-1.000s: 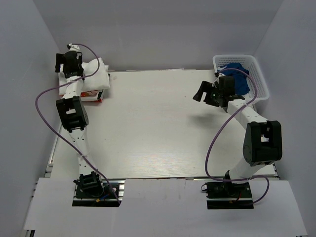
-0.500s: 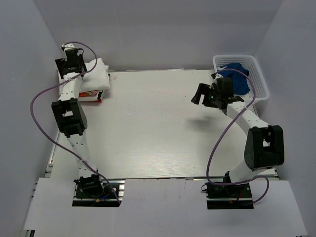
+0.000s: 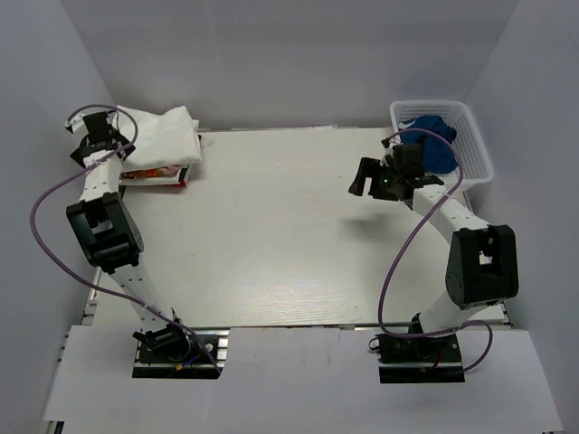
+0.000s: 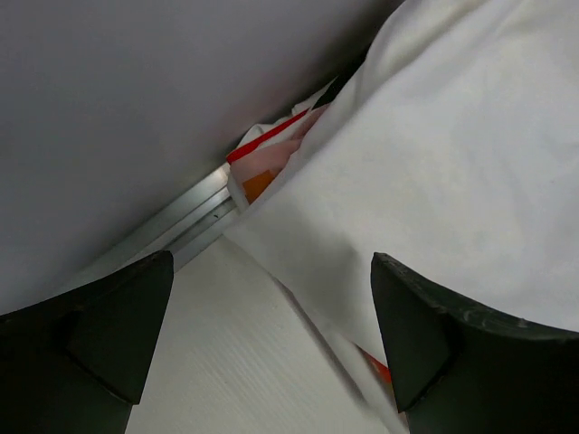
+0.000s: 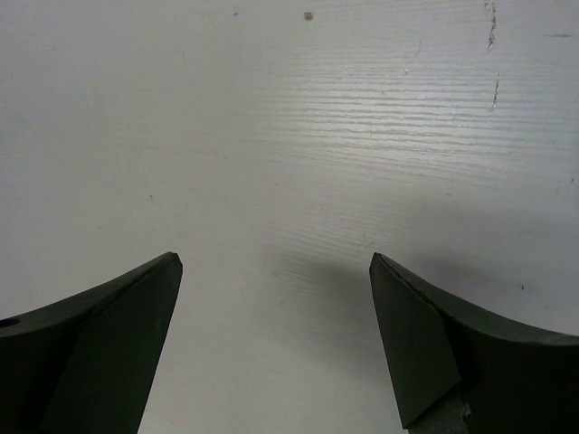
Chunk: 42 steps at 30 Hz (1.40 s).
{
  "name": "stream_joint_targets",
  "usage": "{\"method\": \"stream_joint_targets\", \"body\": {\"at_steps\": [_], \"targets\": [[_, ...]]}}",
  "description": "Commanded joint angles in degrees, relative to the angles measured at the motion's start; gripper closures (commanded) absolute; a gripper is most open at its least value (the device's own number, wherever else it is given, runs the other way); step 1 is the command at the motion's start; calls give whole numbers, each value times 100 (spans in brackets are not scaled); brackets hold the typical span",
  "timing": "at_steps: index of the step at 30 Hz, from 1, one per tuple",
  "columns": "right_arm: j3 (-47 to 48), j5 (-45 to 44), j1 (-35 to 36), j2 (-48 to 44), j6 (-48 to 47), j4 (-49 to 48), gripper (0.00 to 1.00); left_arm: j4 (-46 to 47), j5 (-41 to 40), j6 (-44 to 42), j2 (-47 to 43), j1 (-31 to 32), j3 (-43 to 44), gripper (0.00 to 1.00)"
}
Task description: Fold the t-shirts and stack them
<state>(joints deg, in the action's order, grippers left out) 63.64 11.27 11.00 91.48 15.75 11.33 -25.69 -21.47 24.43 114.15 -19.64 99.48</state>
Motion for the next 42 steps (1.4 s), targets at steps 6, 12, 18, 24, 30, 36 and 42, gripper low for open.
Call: {"method": "stream_joint_targets", "body": {"at_steps": [6,12,18,24,30,36,42], "targets": [[281,51,42,98,-125,255,10,969,1233,581,29,-321,-482,0],[219,-46,60,36,-89,273,10,1110,1365,695,81,-321,-553,15],[228,-28,103,10,-116,264,10,961,1128,695,81,-374,-430,94],[255,-11,112,36,-107,291,10,1198,821,406,186,-479,-219,100],[289,51,121,124,-81,264,10,1356,1162,-358,573,-532,519,100],[333,112,121,212,-46,264,10,1199,1348,-886,1021,-532,1247,100],[360,165,121,282,-81,317,10,732,1058,-887,1417,-532,1601,100]]}}
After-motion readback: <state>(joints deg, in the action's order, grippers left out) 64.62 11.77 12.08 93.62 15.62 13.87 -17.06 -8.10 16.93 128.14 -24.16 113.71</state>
